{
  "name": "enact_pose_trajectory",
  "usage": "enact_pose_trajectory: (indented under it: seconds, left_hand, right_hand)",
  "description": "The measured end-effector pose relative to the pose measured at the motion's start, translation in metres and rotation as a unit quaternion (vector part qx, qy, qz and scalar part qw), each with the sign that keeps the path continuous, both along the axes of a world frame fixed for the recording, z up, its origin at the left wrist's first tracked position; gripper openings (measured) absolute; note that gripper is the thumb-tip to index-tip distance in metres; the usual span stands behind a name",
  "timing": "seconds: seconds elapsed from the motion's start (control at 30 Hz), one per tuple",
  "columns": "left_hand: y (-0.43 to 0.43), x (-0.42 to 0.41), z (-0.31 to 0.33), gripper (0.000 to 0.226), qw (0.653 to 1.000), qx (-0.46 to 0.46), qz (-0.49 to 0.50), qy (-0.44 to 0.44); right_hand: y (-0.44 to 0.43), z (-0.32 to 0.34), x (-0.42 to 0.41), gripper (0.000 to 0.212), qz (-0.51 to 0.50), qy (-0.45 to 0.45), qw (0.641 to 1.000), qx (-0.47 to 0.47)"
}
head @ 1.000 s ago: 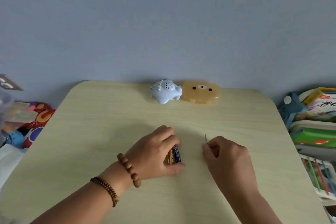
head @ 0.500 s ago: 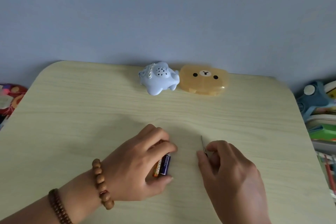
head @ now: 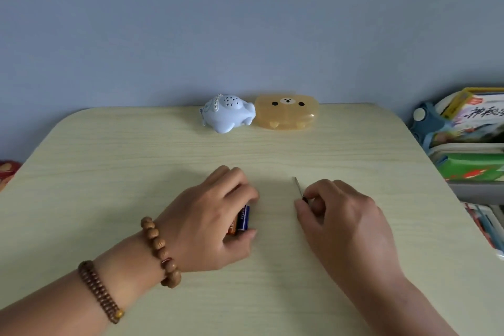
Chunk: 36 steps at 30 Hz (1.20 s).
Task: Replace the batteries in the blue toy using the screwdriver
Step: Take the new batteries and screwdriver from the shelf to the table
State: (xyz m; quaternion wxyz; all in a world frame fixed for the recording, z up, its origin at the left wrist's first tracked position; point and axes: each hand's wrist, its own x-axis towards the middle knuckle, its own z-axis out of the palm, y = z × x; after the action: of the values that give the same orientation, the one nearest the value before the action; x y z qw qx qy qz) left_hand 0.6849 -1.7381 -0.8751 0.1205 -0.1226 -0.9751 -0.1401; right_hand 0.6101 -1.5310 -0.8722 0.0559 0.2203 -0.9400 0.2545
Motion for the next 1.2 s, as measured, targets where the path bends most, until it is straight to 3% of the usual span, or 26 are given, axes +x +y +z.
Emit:
enact_pose_trajectory:
  seconds: [0.5, 0.83, 1.2]
  left_hand:
    - [0.008, 0.033, -0.006, 0.038, 0.991, 0.092, 0.09, 0.036]
    - [0.003, 0.036, -0.005, 0.037, 0.996, 0.047, 0.063, 0.037]
    - [0.003, 0.039, -0.007, 0.034, 0.995, 0.071, 0.063, 0.021]
  right_hand:
    - [0.011, -0.001, 0.038, 0.01, -0.059, -0.002, 0.997, -0.044]
    - [0.011, -0.005, 0.04, 0.003, -0.057, 0.014, 0.997, -0.048]
    - [0.01, -0.012, 0.037, 0.006, -0.057, 0.034, 0.996, -0.057]
